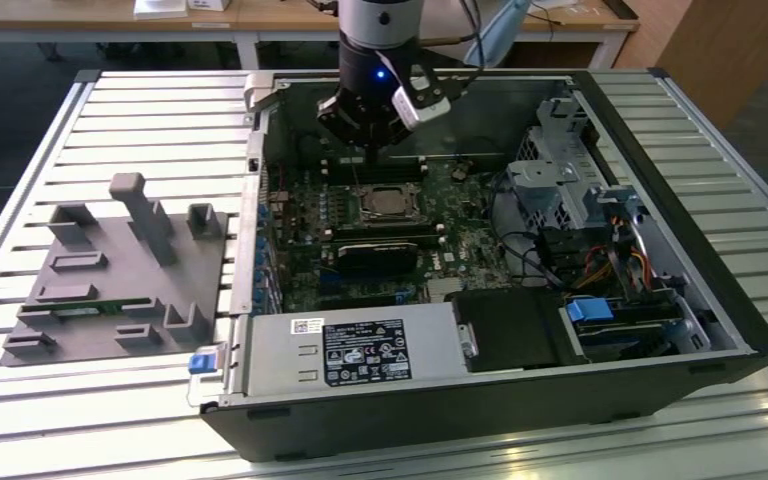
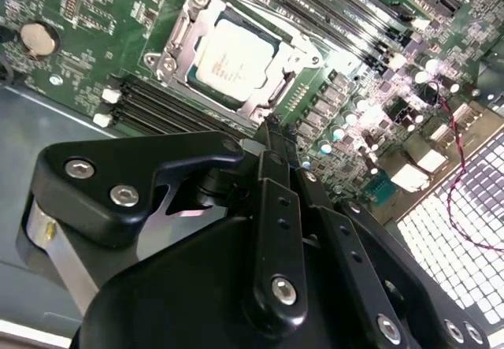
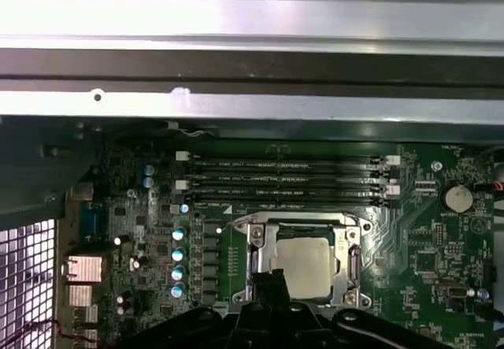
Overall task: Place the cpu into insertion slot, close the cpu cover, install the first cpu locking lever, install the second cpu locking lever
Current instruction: 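Install the first cpu locking lever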
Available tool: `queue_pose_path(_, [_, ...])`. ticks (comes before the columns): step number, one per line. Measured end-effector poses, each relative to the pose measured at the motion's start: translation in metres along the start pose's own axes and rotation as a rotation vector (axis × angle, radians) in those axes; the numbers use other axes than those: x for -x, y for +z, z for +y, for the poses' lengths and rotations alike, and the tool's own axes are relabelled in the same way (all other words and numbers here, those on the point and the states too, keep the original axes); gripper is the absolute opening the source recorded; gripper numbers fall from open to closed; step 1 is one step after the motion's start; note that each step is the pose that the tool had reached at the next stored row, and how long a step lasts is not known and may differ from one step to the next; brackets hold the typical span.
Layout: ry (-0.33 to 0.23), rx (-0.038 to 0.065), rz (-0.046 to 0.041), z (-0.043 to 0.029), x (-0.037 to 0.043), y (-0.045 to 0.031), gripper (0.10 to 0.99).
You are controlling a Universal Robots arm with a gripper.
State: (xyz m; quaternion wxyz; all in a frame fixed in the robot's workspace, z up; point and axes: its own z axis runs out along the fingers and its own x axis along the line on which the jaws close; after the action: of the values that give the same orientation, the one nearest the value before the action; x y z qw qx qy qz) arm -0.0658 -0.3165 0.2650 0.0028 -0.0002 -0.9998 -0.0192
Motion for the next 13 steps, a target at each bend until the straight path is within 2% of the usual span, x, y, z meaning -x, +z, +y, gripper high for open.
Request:
queue_pose_path(6, [0.000,0.000,-0.0001,0.0025,-0.0068,0.0023,0.106])
queue_pose_path(13, [0.000,0.000,-0.0002,0.0053,-0.0184,0.0049,0.106])
